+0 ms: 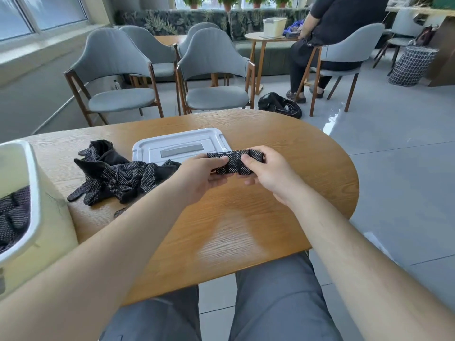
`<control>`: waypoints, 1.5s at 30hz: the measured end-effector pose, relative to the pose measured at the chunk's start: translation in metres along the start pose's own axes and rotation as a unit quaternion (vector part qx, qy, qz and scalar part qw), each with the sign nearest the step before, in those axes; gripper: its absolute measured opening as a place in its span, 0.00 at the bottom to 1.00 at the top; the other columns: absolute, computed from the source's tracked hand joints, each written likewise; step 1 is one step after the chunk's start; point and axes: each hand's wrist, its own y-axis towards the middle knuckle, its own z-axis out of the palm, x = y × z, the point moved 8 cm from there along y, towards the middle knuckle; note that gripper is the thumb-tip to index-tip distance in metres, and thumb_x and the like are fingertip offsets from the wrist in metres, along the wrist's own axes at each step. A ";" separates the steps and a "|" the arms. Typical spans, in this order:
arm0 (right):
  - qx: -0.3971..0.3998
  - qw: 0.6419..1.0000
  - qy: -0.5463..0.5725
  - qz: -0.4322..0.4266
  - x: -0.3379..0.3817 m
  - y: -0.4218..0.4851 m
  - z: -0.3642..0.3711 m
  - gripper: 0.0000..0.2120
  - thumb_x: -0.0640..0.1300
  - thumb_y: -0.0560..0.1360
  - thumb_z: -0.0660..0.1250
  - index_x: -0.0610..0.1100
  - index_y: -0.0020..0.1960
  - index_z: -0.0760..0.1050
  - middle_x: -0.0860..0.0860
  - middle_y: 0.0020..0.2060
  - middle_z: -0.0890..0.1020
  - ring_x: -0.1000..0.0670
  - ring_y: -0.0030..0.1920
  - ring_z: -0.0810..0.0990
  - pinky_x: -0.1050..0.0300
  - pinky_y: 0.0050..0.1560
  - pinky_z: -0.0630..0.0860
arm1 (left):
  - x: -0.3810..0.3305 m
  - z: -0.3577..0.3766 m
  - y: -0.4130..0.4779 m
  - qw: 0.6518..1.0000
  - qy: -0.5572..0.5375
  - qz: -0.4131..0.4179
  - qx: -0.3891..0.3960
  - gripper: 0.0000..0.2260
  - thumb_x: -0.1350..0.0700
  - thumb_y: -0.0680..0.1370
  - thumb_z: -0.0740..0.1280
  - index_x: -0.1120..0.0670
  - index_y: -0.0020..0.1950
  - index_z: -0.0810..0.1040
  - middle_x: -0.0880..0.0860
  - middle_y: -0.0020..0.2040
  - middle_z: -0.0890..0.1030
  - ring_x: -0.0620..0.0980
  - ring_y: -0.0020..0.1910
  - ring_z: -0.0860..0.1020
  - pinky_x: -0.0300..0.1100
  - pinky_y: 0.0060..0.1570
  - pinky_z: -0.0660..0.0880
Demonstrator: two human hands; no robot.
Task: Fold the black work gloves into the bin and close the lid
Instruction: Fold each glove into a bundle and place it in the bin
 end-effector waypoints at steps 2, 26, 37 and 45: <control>0.001 1.000 -0.013 -0.005 0.003 0.006 0.001 0.05 0.41 0.82 0.68 0.44 0.57 0.75 0.43 0.52 0.85 0.46 0.44 0.88 0.60 0.35 0.80 | -0.003 -0.002 0.005 0.999 0.031 -0.011 -0.002 0.13 0.62 0.80 0.68 0.60 0.65 0.76 0.58 0.59 0.84 0.53 0.50 0.84 0.44 0.51 0.81; 0.288 0.954 -0.018 -0.088 0.120 -0.023 0.235 0.11 0.37 0.80 0.69 0.43 0.63 0.80 0.40 0.55 0.85 0.44 0.54 0.86 0.50 0.53 0.85 | -0.133 -0.204 -0.160 0.940 0.313 0.001 -0.135 0.10 0.72 0.77 0.67 0.59 0.53 0.82 0.58 0.50 0.83 0.54 0.50 0.81 0.47 0.51 0.78; 0.342 0.898 -0.242 -0.135 0.158 -0.035 0.371 0.05 0.44 0.71 0.73 0.51 0.47 0.84 0.46 0.45 0.88 0.50 0.39 0.83 0.52 0.42 0.81 | -0.129 -0.311 -0.219 0.898 0.377 -0.073 -0.212 0.12 0.71 0.75 0.68 0.58 0.55 0.80 0.59 0.53 0.83 0.57 0.54 0.83 0.53 0.57 0.81; 0.427 0.791 -0.425 -0.110 0.128 -0.042 0.436 0.14 0.41 0.71 0.75 0.49 0.57 0.83 0.51 0.52 0.82 0.50 0.53 0.79 0.60 0.42 0.79 | -0.100 -0.331 -0.212 0.771 0.582 -0.173 -0.193 0.17 0.64 0.76 0.71 0.51 0.62 0.77 0.51 0.55 0.74 0.54 0.56 0.76 0.44 0.50 0.80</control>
